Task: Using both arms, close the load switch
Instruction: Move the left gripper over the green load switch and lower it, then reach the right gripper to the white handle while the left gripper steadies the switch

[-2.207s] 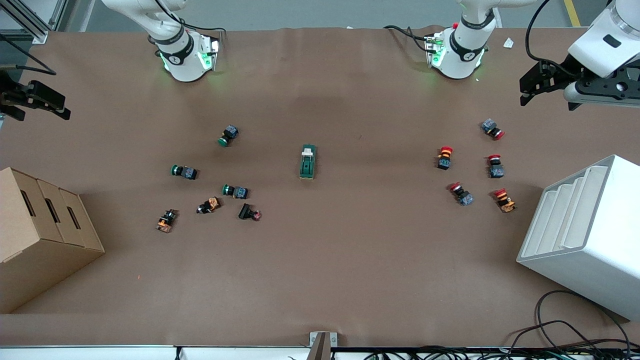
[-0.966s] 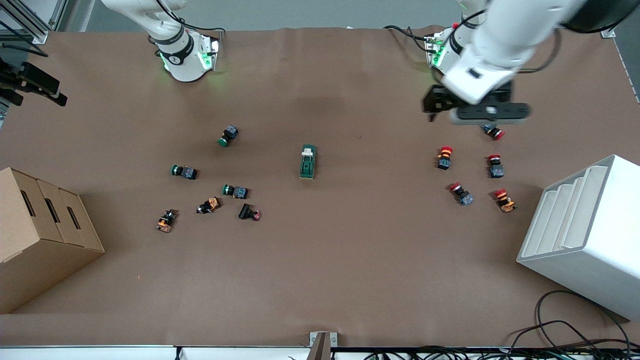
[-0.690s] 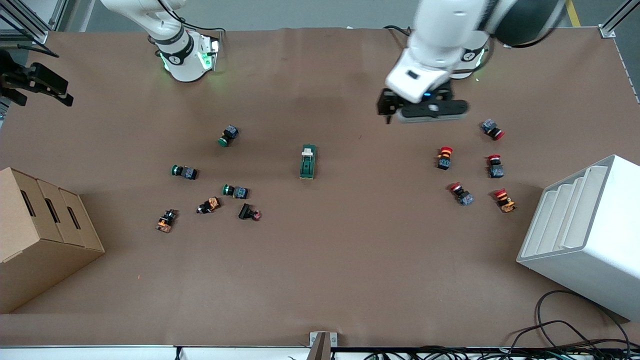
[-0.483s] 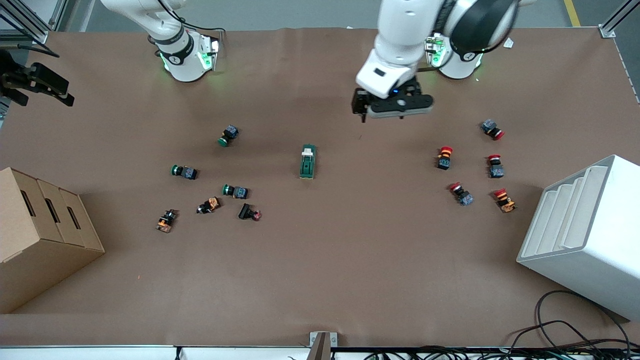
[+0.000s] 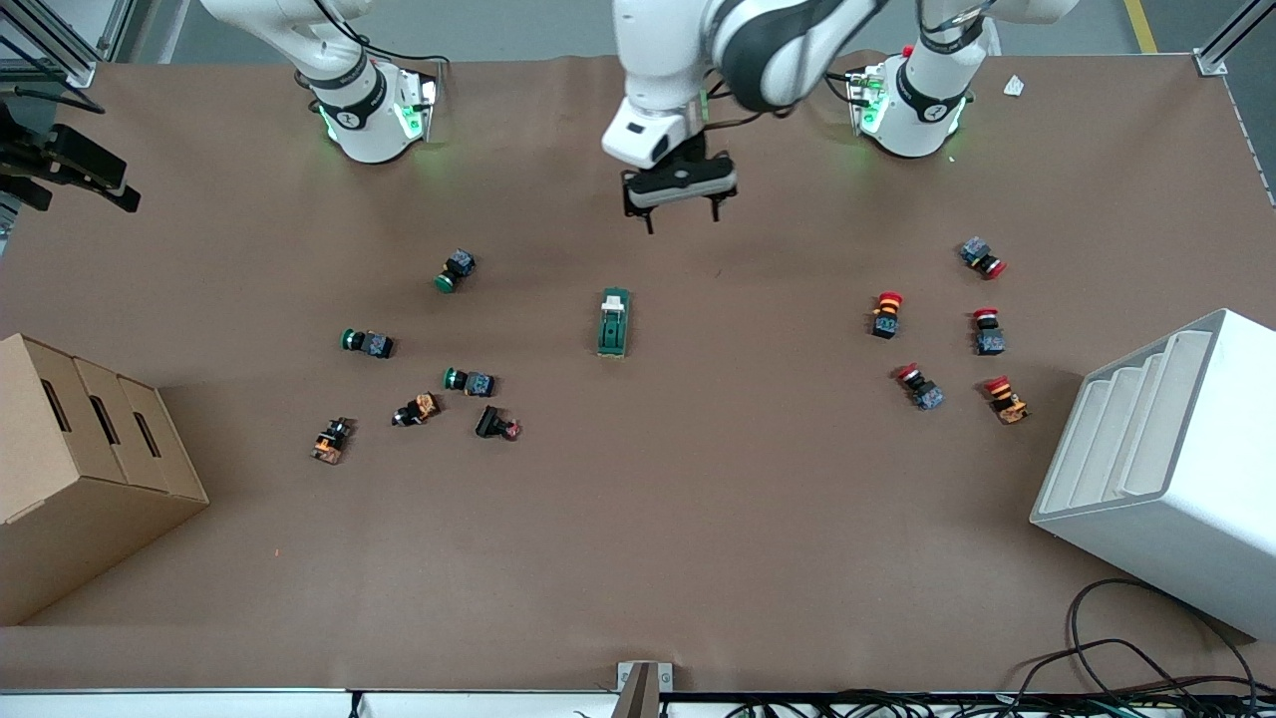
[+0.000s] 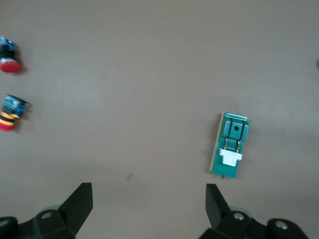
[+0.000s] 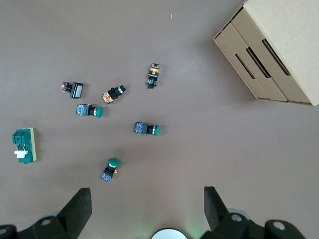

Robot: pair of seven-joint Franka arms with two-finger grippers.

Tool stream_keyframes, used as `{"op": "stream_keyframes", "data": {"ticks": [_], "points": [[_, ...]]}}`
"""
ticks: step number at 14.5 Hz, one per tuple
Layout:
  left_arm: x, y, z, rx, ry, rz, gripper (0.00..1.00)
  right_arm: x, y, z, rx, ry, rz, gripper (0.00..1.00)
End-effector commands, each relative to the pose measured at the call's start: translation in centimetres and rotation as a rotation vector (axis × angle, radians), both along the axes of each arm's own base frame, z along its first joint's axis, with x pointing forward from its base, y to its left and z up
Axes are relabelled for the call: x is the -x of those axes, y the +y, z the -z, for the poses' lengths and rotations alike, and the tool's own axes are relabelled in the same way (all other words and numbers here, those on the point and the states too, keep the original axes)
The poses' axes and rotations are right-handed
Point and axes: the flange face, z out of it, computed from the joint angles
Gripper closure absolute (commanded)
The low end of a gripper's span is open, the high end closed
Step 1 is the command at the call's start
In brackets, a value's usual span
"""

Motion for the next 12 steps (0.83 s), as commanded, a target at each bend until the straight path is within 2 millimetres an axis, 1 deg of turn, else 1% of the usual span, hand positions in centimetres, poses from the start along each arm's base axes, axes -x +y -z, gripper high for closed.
{"op": "stream_keyframes", "data": {"ticks": [1, 2, 4, 5, 6, 7, 8, 9, 10, 12], "points": [[2.6, -3.1, 5.0, -0.022, -0.082, -0.003, 0.0, -0.6, -0.8, 0.3, -0.005, 0.001, 0.026, 0.0], [4.1, -4.1, 7.2, -0.027, -0.13, -0.011, 0.0, -1.3, -1.7, 1.1, -0.015, 0.006, 0.045, 0.0], [6.7, -5.6, 10.8, -0.009, -0.225, -0.022, 0.0, -2.8, -1.8, 3.7, -0.015, 0.053, 0.046, 0.0], [7.9, -6.1, 12.9, 0.003, -0.273, -0.014, 0.0, -3.8, -1.8, 5.3, -0.012, 0.082, 0.045, 0.0], [9.0, -6.6, 14.5, 0.017, -0.305, -0.005, 0.0, -4.8, -1.8, 7.3, 0.002, 0.121, 0.039, 0.0], [10.2, -6.9, 16.0, 0.027, -0.338, 0.014, 0.0, -5.1, -1.8, 7.8, 0.007, 0.12, 0.04, 0.0], [11.0, -7.1, 16.8, 0.034, -0.369, 0.032, 0.0, -5.5, -1.6, 8.6, 0.009, 0.125, 0.043, 0.0], [11.5, -7.2, 17.7, 0.04, -0.4, 0.049, 0.01, -6.3, -1.3, 10.2, 0.012, 0.146, 0.05, 0.0], [12.2, -7.4, 18.8, 0.044, -0.432, 0.064, 0.01, -7.0, -1.0, 11.2, 0.011, 0.147, 0.05, 0.0], [12.4, -7.2, 20.9, 0.059, -0.522, 0.076, 0.01, -8.4, 0.4, 13.3, 0.012, 0.144, 0.075, 0.0]]}}
